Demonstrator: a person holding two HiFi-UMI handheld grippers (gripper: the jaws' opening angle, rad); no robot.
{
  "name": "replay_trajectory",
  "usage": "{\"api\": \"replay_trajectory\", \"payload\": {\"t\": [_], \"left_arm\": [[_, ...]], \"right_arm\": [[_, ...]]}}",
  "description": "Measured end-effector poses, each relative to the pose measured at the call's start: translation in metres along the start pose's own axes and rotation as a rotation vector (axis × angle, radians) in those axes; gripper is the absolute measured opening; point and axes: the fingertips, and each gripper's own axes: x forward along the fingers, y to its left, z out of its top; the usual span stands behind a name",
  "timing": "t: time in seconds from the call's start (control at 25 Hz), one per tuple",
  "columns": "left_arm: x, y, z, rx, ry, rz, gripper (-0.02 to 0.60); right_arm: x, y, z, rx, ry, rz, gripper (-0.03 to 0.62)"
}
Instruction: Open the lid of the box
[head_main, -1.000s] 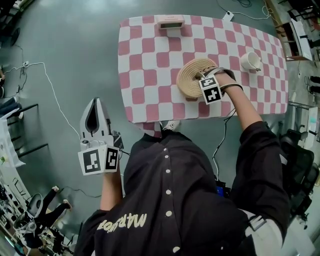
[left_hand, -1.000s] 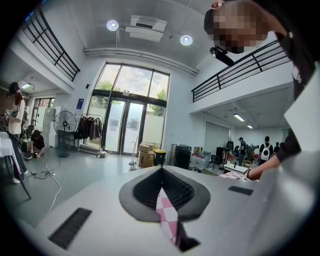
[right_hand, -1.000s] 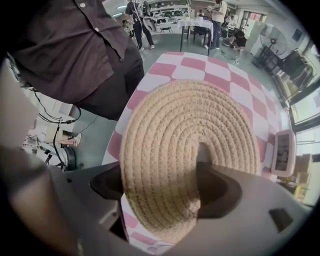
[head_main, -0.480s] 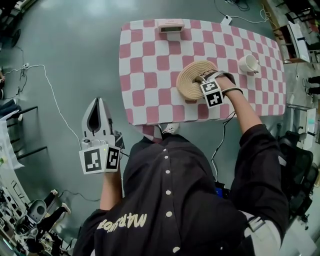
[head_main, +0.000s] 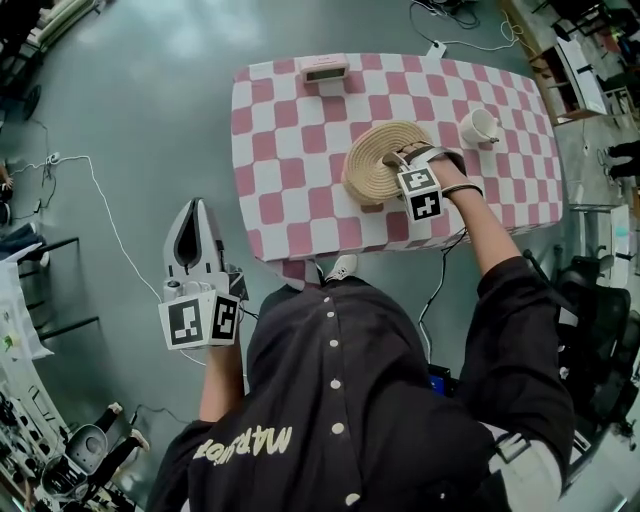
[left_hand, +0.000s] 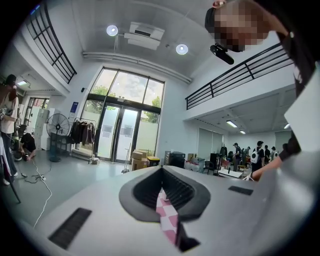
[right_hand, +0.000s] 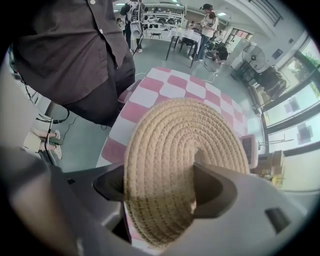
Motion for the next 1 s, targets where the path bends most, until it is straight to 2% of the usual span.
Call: {"api": "replay_trajectory", "payload": {"t": [0.2, 0.44, 1.0], "left_arm": [[-0.001, -0.012, 0.01, 0.002, -0.026, -0.025, 0.011], [-0.001, -0.023, 0.026, 0.012, -0.074, -0.041, 0.011], [0.0, -0.047, 0.048, 0.034, -0.147, -0.07, 0.011]], "right_arm": [[-0.027, -0.005, 0.009, 0.121, -0.079, -0.11, 0.364], [-0.077, -0.018, 0.027, 0.274, -0.24, -0.277, 0.364], [-0.235, -0.049, 0.028, 0.853, -0.809, -0.725, 0.364]]}}
